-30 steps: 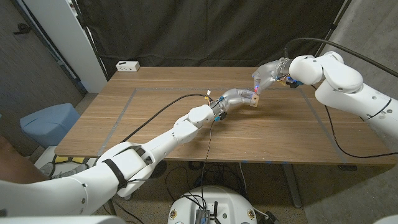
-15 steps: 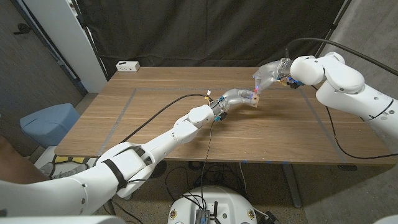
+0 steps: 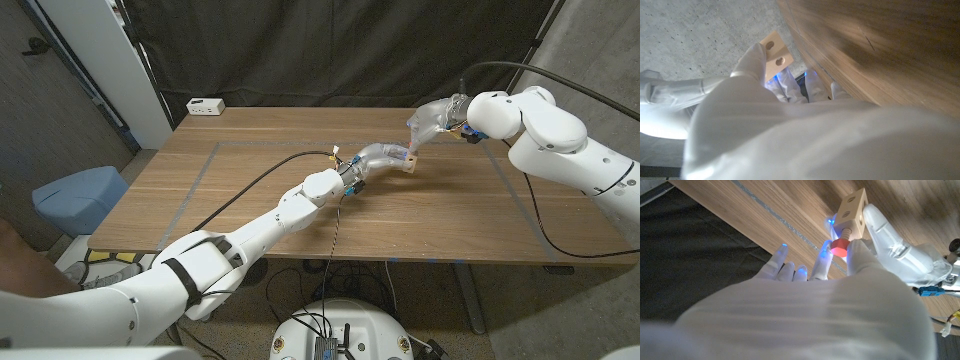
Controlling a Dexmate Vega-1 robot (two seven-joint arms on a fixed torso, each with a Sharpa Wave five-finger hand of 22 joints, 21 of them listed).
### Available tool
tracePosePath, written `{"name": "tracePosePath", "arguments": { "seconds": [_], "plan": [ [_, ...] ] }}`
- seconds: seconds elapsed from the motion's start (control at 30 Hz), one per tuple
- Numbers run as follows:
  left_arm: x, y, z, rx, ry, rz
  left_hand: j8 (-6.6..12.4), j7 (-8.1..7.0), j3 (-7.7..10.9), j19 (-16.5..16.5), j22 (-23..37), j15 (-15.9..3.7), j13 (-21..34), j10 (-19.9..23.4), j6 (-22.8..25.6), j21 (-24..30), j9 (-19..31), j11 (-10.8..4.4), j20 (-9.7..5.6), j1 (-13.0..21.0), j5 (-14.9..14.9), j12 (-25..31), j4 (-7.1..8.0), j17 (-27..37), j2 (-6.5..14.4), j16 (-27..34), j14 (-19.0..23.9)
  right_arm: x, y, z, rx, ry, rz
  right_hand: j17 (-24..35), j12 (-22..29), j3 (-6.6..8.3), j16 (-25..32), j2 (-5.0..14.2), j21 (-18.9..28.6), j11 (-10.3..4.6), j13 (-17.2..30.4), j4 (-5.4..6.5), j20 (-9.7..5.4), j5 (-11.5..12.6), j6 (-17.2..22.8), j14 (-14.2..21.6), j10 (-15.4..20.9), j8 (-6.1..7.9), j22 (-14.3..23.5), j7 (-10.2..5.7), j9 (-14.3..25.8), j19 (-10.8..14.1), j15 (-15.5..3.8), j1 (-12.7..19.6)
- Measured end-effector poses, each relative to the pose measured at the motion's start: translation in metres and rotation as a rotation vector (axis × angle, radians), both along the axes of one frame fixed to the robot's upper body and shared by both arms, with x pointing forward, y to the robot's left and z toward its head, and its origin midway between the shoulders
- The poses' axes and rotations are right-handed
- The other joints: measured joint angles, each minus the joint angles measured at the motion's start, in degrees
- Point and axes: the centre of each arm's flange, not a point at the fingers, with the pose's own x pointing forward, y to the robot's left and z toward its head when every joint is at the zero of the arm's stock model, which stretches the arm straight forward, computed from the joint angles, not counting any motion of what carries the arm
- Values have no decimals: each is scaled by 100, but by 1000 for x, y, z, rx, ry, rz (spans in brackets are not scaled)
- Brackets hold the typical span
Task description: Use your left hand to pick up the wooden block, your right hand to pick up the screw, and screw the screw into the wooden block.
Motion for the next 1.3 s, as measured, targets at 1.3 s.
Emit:
{"name": "tracePosePath", "arguments": {
  "seconds": [1.3],
  "plan": [
    [1, -3, -1, 13, 7, -2, -6, 0, 26, 0, 0, 0, -16, -38, 0, 0, 0, 15, 0, 0, 40, -11, -23, 0, 1, -45, 0, 3, -1, -8, -23, -26, -36, -1, 55, -323, 70, 170, 0, -11, -28, 181, -1, 26, 1023, 326, 562, 316, -2, 142, -132, 267, 21, -629]
  ]
}}
